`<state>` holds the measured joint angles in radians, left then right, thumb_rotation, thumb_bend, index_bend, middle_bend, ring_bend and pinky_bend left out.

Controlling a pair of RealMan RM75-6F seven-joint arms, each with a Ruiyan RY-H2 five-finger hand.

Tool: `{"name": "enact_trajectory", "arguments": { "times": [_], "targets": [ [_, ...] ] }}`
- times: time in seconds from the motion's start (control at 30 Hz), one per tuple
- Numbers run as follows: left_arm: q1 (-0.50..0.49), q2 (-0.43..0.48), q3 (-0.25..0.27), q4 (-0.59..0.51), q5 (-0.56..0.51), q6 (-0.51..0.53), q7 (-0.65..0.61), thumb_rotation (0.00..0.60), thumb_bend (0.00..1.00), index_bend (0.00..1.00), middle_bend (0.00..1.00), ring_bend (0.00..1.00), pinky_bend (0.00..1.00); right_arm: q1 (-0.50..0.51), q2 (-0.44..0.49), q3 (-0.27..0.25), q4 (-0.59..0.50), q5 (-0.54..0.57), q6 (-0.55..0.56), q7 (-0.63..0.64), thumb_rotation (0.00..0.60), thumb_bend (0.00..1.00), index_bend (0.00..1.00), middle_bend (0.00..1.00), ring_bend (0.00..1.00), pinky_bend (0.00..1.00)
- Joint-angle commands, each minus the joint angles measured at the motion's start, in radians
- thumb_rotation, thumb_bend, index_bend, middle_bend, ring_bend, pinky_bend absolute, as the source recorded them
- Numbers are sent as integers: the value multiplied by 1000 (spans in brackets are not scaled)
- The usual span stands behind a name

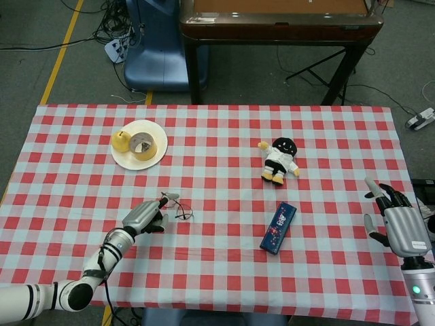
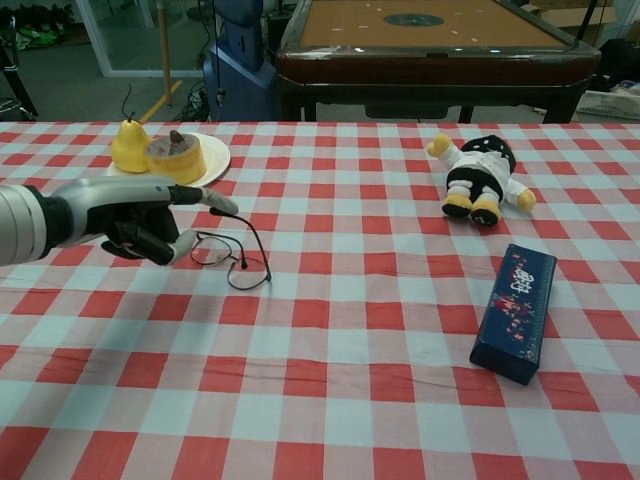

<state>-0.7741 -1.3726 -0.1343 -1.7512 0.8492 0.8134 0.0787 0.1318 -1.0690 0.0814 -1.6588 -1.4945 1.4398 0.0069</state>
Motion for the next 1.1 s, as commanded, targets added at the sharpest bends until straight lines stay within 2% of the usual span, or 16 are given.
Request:
{"name": "enact_trajectory", "arguments": {
  "times": [0.03,0.4,0.8,1.1],
  "targets": [
    [3,-8,14,38,-9,17,25,600,714,114,1000,990,1000,0,1,0,-1,-1,1,0,600,448,0,325,131,190],
    [2,-63,42,113,-59,-8,51,600,714,114,1000,990,1000,0,2,0,-3,-1,0,-1,600,448,0,325,131,191],
    [-10,-65,17,114,-77,-10,55,600,714,114,1000,990,1000,-4,6,-1,-6,0,4,-3,600,448,0,325,131,191],
    [-19,-86,27,119,-88,-25,70,600,714,114,1000,989,1000,-6,8,-1,-6,4,3,-4,600,448,0,325,131,191]
  ]
}}
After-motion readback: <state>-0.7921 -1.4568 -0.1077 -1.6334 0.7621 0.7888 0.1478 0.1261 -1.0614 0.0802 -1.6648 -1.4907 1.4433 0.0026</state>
